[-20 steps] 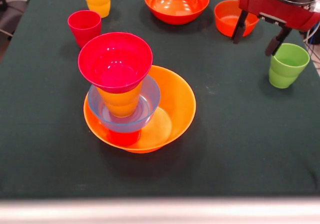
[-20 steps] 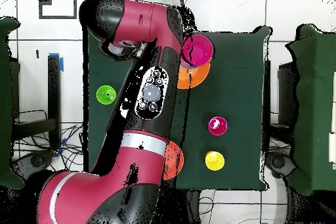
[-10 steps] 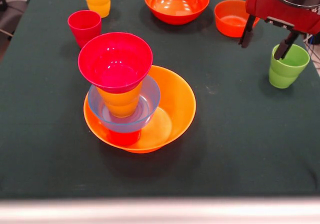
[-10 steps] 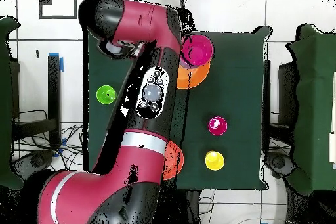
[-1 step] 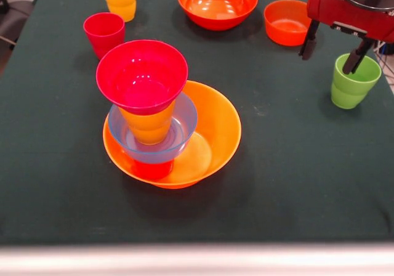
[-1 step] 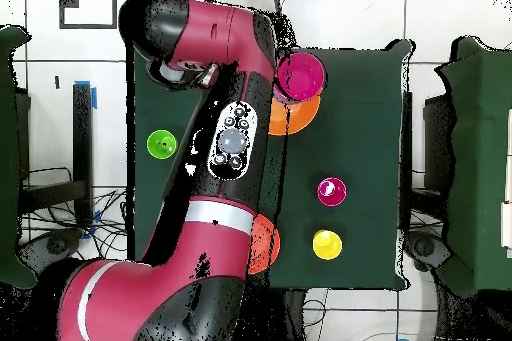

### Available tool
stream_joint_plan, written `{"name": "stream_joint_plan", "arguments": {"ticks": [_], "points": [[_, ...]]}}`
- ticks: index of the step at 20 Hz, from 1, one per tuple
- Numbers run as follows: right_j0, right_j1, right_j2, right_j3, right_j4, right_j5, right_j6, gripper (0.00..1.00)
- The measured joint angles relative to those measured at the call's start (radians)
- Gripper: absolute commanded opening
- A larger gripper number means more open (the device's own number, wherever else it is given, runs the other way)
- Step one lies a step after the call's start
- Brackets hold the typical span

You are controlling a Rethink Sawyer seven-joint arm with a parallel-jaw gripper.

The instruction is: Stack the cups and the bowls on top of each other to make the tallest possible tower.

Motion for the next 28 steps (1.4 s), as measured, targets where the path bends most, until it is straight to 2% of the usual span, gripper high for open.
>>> {"name": "stream_joint_plan", "arguments": {"ticks": [14,28], "points": [[0.001,0.004,0.004,0.004,0.0,-0.002,0.0,1.0],[0.018,0.003,0.006,0.079,0.0,-0.029,0.0,1.0]]}}
